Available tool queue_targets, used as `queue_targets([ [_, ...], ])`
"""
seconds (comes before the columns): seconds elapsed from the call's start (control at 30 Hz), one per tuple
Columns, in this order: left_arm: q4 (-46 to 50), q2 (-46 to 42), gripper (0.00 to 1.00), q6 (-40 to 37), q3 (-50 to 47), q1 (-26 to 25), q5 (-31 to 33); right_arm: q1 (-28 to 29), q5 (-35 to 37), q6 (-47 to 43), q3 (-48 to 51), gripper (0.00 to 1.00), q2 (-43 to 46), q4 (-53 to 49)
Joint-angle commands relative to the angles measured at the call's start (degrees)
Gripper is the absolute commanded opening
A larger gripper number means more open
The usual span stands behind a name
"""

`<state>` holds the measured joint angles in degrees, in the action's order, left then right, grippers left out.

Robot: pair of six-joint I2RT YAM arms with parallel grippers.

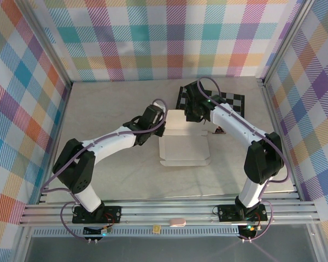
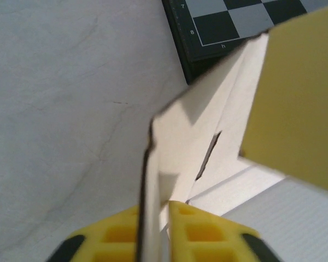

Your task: Fold the paper box

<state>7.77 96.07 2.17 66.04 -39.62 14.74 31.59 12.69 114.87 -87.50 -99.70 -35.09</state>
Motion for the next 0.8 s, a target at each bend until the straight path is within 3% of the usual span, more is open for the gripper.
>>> queue_targets([
  [0.0, 0.47, -0.13, 0.32, 2.38, 2.48, -1.68, 3.01, 1.18, -2.58, 0.81, -0.32, 0.00, -0.06, 0.29],
  [0.07, -0.11, -3.67, 0.44, 4.50, 0.84, -1.33, 2.26, 1.19, -2.42, 0.74, 0.54, 0.00, 0.24, 0.45],
  [0.17, -1.61, -12.45, 0.53, 9.42, -3.80, 1.88, -6.62, 1.18, -1.79, -0.60, 1.54, 0.00, 1.20, 0.46],
  [0.3, -2.86, -22.52, 0.50, 13.28, -10.64, 8.90, -21.13, 1.21, -1.68, -3.90, 2.24, 0.00, 2.05, 0.84],
  [0.37, -1.88, -23.65, 0.46, 12.75, -12.51, 11.86, -25.35, 1.14, -2.35, -5.97, 2.34, 0.00, 1.80, 1.84],
  [0.57, -0.24, -18.81, 0.29, 11.68, -13.79, 16.51, -25.39, 1.17, -6.27, -13.93, 3.75, 0.00, 0.98, 6.07],
  [0.77, 0.85, -16.63, 0.24, 9.44, -16.13, 16.68, -22.94, 1.21, -9.72, -21.85, 15.76, 0.00, 3.84, 26.90],
])
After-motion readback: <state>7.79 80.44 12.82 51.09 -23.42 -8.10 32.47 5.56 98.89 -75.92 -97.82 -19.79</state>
